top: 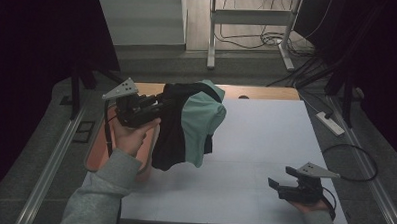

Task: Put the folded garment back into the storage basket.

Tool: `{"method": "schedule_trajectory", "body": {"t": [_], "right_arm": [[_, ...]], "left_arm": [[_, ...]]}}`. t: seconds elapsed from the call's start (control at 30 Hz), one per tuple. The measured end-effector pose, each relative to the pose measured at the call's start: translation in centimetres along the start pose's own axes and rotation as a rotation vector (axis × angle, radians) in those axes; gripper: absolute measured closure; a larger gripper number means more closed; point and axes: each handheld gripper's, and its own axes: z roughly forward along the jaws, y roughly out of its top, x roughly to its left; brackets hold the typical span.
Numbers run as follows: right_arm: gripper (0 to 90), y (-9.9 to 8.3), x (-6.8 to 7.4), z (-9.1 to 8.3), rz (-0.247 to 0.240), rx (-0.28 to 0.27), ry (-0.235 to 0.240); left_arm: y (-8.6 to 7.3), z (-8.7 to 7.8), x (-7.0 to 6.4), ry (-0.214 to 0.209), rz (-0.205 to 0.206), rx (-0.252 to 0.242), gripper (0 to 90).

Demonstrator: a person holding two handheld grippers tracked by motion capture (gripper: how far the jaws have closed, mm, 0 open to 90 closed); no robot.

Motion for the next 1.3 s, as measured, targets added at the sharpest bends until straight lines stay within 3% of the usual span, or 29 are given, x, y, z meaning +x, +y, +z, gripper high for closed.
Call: {"method": "schedule_trajectory", "body": {"t": [1.3], "right_arm": [[17.1, 0.1, 0.1, 0.1, -0.003, 0.002, -0.003]], "left_arm": [[0.9, -6.1, 1.7, 0.084, -0.005, -0.069, 68.6]]}}
